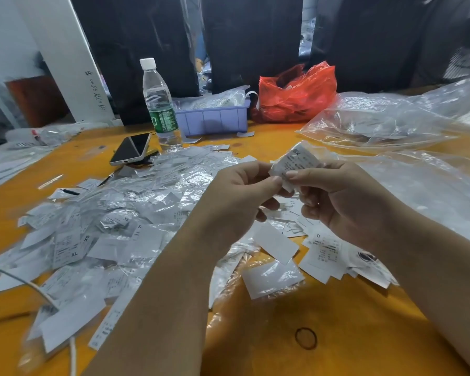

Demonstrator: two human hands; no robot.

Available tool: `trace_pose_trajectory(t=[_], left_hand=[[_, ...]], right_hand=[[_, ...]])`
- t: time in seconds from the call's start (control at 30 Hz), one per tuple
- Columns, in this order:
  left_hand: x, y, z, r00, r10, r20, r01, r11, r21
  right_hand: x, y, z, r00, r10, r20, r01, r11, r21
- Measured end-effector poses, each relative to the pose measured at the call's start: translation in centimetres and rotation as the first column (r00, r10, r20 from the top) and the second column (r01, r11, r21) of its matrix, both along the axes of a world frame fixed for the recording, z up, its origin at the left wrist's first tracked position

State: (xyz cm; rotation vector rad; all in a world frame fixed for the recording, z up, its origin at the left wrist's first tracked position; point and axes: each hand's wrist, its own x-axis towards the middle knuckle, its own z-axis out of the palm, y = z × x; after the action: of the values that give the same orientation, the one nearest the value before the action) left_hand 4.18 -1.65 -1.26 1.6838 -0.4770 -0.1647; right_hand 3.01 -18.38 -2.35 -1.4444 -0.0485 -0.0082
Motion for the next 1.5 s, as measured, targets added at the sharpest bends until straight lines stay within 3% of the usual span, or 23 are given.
trace_pose_trajectory(t=[0.13,0.4,0.47,0.5,0.53,0.6,0.67,0.73,0.8,1.0,1.1,1.23,1.37,1.5], left_hand=[[-0.1,0.7,0.5,0.995,-0.002,0.104,-0.007,0.996,0.088],[0.4,2.7,1.8,0.991,0.053,0.123,-0.076,0.98,0.183],[1.3,4.4,2.8,0.976,0.141,0.166,-0.171,0.968,0.185],[1.8,5.3,3.0,0.95,0.229,0.211,-0.266,0.95,0.165],[2.2,6.1,2.7,0.895,0.342,0.287,-0.394,0.907,0.147],[2.5,7.5,1.1,0.677,0.516,0.524,-0.664,0.736,0.133],[2.0,7.9,-0.4,0.537,0.453,0.712,-0.76,0.626,0.175],[2.2,8.4,-1.3,0.54,0.298,0.787,-0.737,0.619,0.271],[2.6,8.6,-1.2,0.559,0.202,0.804,-0.708,0.621,0.337],[2.5,8.2,-1.9,0.859,0.066,0.508,-0.437,0.612,0.659],[2.3,8.3,-1.6,0.883,0.056,0.465,-0.394,0.626,0.673],[1.7,7.2,-1.4,0.882,0.072,0.466,-0.365,0.729,0.579],[0.7,4.7,-1.7,0.943,-0.018,0.334,-0.156,0.86,0.486],[0.3,3.4,-1.9,0.953,-0.058,0.299,-0.075,0.907,0.415]], right_hand=[[-0.4,0.3,0.3,0.996,0.087,-0.013,-0.087,0.996,0.01],[-0.9,1.1,0.2,0.975,0.213,-0.057,-0.214,0.977,-0.021],[-1.0,1.0,0.2,0.99,0.139,-0.005,-0.138,0.979,-0.148],[-1.0,0.9,0.0,0.995,0.068,0.067,-0.043,0.946,-0.32],[-0.9,0.7,-0.2,0.986,0.014,0.168,0.077,0.85,-0.521],[-1.0,0.6,-0.8,0.953,0.043,0.301,0.221,0.584,-0.781],[-0.9,0.8,-1.3,0.966,0.12,0.227,0.16,0.41,-0.898],[-0.7,1.0,-1.7,0.98,0.16,0.115,0.062,0.303,-0.951],[-0.7,1.2,-1.9,0.981,0.179,0.073,0.02,0.28,-0.96],[-0.7,1.4,-2.2,0.967,0.208,0.147,0.065,0.355,-0.932],[-0.8,1.5,-2.0,0.955,0.19,0.226,0.127,0.426,-0.896],[-0.8,1.3,-1.1,0.935,0.102,0.339,0.184,0.678,-0.712],[-0.9,1.1,-0.3,0.947,0.139,0.29,0.01,0.889,-0.458],[-0.8,1.0,-0.2,0.967,0.173,0.185,-0.125,0.961,-0.246]])
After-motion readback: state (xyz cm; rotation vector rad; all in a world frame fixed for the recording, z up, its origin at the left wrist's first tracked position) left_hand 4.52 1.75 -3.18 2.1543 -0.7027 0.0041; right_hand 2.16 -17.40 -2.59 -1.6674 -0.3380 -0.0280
